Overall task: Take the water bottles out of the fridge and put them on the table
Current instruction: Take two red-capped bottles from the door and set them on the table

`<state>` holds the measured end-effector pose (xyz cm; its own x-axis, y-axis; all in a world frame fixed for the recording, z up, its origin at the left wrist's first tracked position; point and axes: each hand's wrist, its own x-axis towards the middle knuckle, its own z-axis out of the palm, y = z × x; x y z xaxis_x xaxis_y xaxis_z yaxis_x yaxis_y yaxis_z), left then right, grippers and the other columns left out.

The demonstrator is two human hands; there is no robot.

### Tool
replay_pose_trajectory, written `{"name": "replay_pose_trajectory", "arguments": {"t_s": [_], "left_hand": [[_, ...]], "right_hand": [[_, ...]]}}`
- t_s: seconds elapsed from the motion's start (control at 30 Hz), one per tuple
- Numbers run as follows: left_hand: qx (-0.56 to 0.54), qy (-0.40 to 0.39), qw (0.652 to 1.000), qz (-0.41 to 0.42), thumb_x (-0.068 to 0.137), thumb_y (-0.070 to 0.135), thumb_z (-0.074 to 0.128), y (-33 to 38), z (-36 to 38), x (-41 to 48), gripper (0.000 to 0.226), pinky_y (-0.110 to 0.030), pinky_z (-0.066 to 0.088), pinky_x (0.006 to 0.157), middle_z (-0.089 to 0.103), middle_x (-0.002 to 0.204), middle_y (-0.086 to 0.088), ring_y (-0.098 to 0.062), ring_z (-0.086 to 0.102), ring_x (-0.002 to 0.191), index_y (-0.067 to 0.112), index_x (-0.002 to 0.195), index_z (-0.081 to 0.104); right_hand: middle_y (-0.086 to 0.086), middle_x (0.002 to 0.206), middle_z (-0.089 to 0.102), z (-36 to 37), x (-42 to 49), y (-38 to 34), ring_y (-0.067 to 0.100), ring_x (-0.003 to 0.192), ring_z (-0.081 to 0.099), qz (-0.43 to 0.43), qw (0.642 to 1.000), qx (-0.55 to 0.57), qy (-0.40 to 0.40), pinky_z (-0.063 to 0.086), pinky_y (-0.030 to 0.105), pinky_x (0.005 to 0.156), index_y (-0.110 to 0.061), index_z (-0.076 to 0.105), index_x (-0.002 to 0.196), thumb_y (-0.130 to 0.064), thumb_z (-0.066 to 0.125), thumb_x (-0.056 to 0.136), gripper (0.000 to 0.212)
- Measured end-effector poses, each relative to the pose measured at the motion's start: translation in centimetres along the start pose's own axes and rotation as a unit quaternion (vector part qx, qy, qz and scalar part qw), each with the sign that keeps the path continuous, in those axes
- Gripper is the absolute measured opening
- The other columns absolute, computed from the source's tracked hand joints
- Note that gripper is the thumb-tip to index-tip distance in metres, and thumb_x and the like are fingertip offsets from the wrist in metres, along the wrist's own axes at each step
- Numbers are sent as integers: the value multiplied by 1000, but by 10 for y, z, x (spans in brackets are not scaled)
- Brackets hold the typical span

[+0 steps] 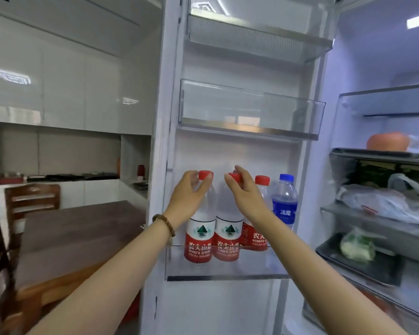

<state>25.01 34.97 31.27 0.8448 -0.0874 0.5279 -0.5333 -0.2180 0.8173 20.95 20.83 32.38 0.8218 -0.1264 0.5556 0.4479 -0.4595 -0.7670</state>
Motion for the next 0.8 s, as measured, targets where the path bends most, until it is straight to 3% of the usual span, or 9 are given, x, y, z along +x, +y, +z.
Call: {"name": "replay_pose_trajectory", "arguments": {"t_s": [0.1, 0.2, 0.3, 0.37, 0.57, 0.7, 0.8], "left_hand": [[39, -17, 999, 14, 89, 49, 48, -3, 4, -4, 45, -13, 40, 74, 62, 110, -1, -8, 54, 94, 11, 110, 58], [18, 13, 999, 39, 90, 44, 48, -2, 9, -8, 38, 1, 38, 68, 63, 101, 3, 0, 54, 87, 12, 107, 60], [-19, 47, 998, 39, 89, 47, 48, -3, 15, -14, 39, -10, 41, 73, 67, 100, -3, -5, 58, 90, 14, 103, 62], [-36, 74, 996, 44, 89, 47, 49, -2, 18, -19, 34, -14, 40, 74, 67, 96, 2, 0, 59, 88, 17, 98, 63], [-68, 122, 988, 63, 89, 42, 50, 9, 18, -30, 31, -12, 39, 77, 65, 93, 15, 13, 57, 83, 18, 102, 64], [-83, 160, 977, 113, 89, 41, 50, 36, 5, -30, 33, -12, 40, 81, 65, 96, 13, 12, 57, 87, 18, 108, 64], [-101, 191, 964, 154, 90, 36, 51, 65, -15, -29, 23, -8, 44, 76, 65, 89, 11, 11, 58, 82, 21, 100, 65]], "right_hand": [[4, 140, 47, -2, 7, 10, 9, 117, 44, -26, 1000, 11, 9, 33, 19, 93, -17, 37, 139, -34, 44, 96, 47], [2, 126, 56, -2, 11, 19, 8, 107, 50, -55, 998, 23, 20, 38, 13, 86, -15, 46, 130, -31, 50, 94, 40], [-10, 107, 58, -3, 9, 21, 2, 95, 55, -81, 995, 54, 13, 41, 1, 73, -22, 52, 115, -28, 55, 91, 25], [-16, 100, 57, -3, 7, 21, -4, 92, 56, -93, 993, 73, -4, 41, -3, 72, -26, 50, 111, -26, 57, 91, 22], [-15, 105, 57, -2, 3, 21, 3, 101, 58, -109, 984, 139, 6, 44, -1, 79, -25, 51, 114, -22, 61, 88, 28], [-8, 116, 59, -12, 0, 7, 6, 108, 59, -133, 977, 161, 47, 47, 5, 85, -27, 51, 117, -25, 62, 87, 32], [-4, 112, 64, -23, -1, -23, -1, 102, 62, -180, 961, 196, 73, 48, 11, 89, -22, 55, 118, -22, 64, 85, 34]]}}
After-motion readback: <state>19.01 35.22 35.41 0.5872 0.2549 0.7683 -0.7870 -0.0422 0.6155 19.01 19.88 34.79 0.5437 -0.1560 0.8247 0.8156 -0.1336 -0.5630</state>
